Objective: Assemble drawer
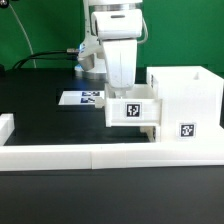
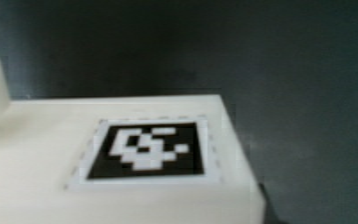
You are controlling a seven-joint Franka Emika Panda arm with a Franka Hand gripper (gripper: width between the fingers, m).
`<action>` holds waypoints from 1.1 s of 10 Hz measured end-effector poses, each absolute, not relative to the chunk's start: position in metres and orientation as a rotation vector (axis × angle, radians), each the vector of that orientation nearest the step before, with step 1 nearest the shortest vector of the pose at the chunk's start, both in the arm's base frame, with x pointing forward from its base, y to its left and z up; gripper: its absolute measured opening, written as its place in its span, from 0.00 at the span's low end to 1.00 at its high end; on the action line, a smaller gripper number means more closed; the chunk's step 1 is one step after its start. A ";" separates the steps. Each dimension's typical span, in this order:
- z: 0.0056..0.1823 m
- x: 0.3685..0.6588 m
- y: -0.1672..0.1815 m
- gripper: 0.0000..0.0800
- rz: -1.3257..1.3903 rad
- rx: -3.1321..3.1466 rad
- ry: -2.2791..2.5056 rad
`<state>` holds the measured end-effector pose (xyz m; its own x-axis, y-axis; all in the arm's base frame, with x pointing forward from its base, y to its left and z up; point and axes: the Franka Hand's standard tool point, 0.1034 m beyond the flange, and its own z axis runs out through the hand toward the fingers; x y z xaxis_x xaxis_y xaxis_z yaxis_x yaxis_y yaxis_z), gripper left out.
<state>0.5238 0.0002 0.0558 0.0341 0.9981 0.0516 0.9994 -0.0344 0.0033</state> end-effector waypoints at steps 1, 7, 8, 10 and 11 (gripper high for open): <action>0.056 0.524 0.001 0.05 -0.061 -2.232 -2.162; 0.056 0.525 0.012 0.05 -0.070 -2.213 -2.180; 0.056 0.525 0.012 0.05 -0.070 -2.207 -2.185; 0.056 0.525 0.012 0.05 -0.070 -2.209 -2.183; 0.056 0.525 0.012 0.05 -0.070 -2.209 -2.183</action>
Offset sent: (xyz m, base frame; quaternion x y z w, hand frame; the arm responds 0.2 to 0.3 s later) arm -0.0025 0.0177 0.0036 -0.0055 0.0008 -0.0263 0.9996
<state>0.5252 0.0118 0.0557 0.0115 0.9983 0.0567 0.9999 -0.0119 0.0067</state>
